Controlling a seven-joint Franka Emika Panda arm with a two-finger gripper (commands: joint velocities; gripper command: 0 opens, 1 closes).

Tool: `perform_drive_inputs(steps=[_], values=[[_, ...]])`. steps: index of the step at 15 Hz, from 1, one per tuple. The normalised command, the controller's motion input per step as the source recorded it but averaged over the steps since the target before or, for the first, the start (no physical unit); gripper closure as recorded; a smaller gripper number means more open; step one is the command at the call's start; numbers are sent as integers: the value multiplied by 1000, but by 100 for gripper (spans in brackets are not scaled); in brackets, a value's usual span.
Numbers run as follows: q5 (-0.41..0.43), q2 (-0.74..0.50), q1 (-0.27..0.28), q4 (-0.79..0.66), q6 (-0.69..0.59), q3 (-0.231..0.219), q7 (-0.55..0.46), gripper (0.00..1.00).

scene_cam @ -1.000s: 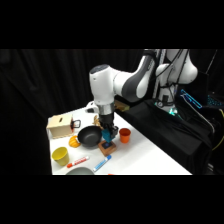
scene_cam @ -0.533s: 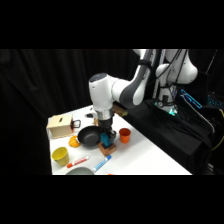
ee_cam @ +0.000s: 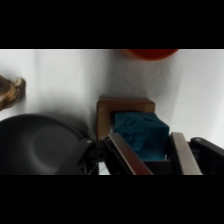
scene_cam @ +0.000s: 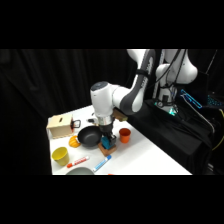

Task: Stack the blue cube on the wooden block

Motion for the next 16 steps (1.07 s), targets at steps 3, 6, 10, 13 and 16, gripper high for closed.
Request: perform_drive_inputs(steps=[3, 6, 10, 13, 16], values=[[3, 46, 70, 47, 156, -87, 100, 75], [-31, 17, 92, 30, 115, -104, 122, 46], [-67, -34, 108, 0, 50, -102, 119, 14], [-68, -94, 101, -21, -19, -75, 77, 0], [-64, -168, 86, -44, -88, -60, 47, 0]])
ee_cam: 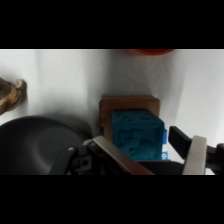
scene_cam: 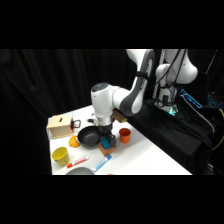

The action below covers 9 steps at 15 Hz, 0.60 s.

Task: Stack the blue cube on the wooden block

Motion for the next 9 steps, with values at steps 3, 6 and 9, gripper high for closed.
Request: perform_drive_inputs(steps=[3, 6, 9], values=[[-102, -270, 92, -71, -174, -80, 57, 0], [-167, -308, 115, -91, -188, -118, 123, 0], [-127, -352, 78, -111, -205, -76, 81, 0]])
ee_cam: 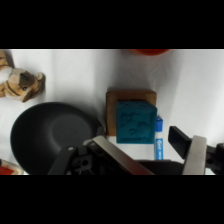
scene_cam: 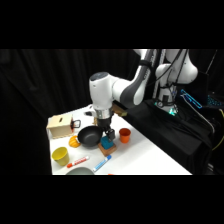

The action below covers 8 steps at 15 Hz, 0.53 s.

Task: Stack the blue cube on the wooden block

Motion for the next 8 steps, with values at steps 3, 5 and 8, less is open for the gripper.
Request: perform_drive_inputs(steps=[3, 5, 8], values=[[-4, -418, 23, -113, -254, 2, -18, 0], [78, -401, -14, -62, -285, 33, -85, 0], [129, -314, -43, 29, -328, 36, -149, 0]])
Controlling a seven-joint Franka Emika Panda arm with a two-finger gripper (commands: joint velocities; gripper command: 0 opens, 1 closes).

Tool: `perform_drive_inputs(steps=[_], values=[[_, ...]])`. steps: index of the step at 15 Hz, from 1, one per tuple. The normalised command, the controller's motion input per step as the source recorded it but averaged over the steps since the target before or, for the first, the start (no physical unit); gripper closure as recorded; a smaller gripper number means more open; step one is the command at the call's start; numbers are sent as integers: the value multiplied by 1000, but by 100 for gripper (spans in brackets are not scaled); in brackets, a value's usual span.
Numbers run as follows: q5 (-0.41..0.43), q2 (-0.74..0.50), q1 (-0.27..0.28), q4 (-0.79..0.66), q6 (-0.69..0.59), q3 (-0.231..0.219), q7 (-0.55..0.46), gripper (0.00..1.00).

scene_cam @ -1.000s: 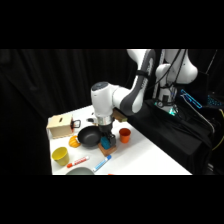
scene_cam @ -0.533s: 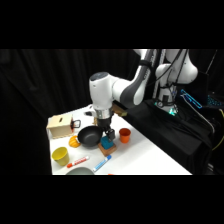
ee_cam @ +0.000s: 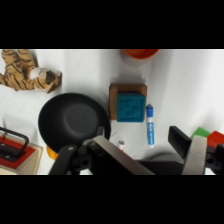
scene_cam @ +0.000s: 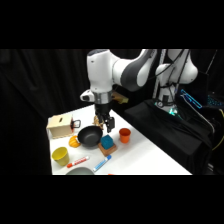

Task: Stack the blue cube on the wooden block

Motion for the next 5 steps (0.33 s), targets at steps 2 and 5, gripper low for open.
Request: perform_drive_inputs(steps=[2, 5], values=[[179, -224, -66, 98, -336, 36, -226, 0], [141, -122, -53, 186, -406, 17, -112, 0]])
